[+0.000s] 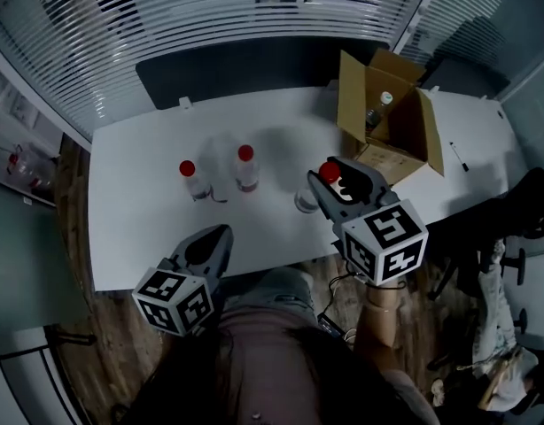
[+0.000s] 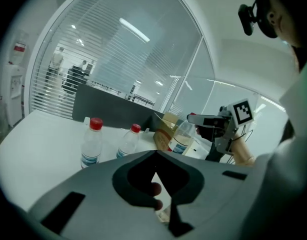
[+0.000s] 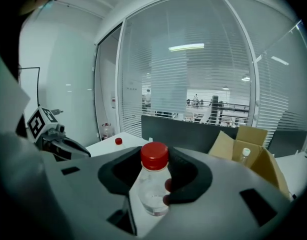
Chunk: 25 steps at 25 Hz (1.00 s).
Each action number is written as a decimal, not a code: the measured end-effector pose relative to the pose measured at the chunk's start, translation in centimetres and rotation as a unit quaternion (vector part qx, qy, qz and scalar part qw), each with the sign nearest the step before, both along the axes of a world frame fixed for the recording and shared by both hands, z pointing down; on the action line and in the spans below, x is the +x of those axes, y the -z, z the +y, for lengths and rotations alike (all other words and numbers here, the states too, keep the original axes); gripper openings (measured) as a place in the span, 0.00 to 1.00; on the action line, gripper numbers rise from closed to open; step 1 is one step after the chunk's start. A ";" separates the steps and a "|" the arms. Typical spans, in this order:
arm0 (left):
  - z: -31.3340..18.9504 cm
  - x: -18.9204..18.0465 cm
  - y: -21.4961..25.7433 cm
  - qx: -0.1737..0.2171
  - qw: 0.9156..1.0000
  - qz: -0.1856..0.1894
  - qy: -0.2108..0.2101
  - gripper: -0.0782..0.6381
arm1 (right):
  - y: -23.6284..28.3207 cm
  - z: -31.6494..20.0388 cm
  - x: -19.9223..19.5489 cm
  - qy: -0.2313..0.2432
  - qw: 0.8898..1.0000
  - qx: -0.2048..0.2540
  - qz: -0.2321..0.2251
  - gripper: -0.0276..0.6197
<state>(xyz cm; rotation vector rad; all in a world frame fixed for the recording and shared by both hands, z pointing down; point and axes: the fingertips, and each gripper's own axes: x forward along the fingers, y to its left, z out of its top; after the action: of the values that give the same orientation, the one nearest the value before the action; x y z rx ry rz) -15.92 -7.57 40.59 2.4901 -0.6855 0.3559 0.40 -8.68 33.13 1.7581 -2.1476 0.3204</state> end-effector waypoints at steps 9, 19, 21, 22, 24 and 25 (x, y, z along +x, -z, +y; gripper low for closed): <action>-0.5 -3.5 0.0 0.002 0.999 0.001 0.052 0.12 | -1.4 -1.9 -5.6 0.072 0.997 -0.014 -0.003 0.29; -1.3 -8.2 0.3 0.002 0.993 0.005 0.118 0.12 | -3.1 -3.6 -12.6 0.152 0.988 -0.034 -0.004 0.29; -1.4 -9.0 0.4 0.002 0.992 0.006 0.128 0.12 | -3.5 -3.8 -13.9 0.166 0.985 -0.039 -0.005 0.29; -1.4 -9.4 0.4 0.002 0.991 0.006 0.133 0.12 | -3.7 -3.9 -14.5 0.173 0.984 -0.041 -0.005 0.29; -1.6 -10.3 0.4 0.002 0.990 0.005 0.143 0.12 | -4.1 -4.1 -15.6 0.187 0.981 -0.048 -0.002 0.29; -1.7 -10.7 0.4 0.002 0.989 0.004 0.148 0.12 | -4.3 -4.2 -16.2 0.194 0.980 -0.052 -0.001 0.29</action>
<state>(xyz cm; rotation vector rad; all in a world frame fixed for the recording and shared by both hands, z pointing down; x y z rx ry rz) -26.62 -9.26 40.17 2.3463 -1.0353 0.2323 -15.79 -12.83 37.45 1.2474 -2.3640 0.3224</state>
